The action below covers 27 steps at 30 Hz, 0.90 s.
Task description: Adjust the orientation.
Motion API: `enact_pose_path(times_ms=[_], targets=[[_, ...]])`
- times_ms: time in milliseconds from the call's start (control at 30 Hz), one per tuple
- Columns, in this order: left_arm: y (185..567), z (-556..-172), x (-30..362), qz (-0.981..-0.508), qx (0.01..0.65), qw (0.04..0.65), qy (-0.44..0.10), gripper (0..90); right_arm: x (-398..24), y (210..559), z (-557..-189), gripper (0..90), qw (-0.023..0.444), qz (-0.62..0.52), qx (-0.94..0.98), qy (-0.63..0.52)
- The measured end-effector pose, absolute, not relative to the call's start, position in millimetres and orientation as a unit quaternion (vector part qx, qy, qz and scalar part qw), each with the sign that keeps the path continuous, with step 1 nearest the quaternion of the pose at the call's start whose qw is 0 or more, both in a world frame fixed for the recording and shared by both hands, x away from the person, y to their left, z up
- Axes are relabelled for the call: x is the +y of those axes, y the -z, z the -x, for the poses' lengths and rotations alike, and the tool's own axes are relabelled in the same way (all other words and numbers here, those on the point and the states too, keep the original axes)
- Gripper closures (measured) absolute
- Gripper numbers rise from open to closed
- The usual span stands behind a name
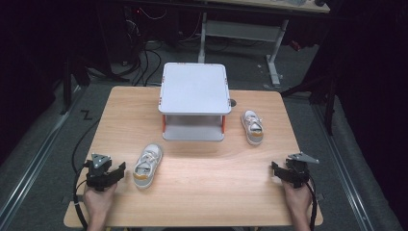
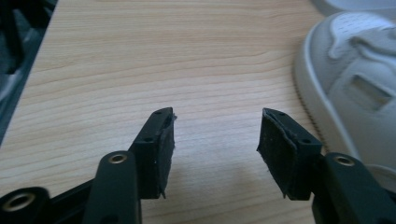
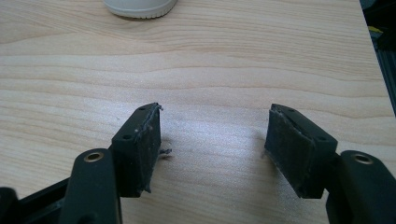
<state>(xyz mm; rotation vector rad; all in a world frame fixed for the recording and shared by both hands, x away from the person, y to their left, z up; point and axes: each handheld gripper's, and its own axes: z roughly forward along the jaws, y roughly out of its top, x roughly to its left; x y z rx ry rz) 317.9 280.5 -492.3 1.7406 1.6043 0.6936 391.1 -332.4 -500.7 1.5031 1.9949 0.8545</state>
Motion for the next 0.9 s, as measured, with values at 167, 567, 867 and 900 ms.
enact_pose_path(times_ms=[167,567,867,900], targets=[[479,-307,279,-0.679,0.596,0.343,-0.258,46.8,-332,501,-391,35.7,0.248,-0.552,0.732,-0.314],[441,-294,257,-0.712,0.552,0.374,-0.219,49.9,-332,501,-391,35.7,0.248,-0.552,0.731,-0.314],[426,-296,220,-0.754,0.511,0.373,-0.179,52.6,-333,501,-391,35.7,0.249,-0.552,0.732,-0.314],[425,-297,215,-0.759,0.507,0.369,-0.176,52.8,-333,501,-391,35.7,0.249,-0.552,0.732,-0.314]])
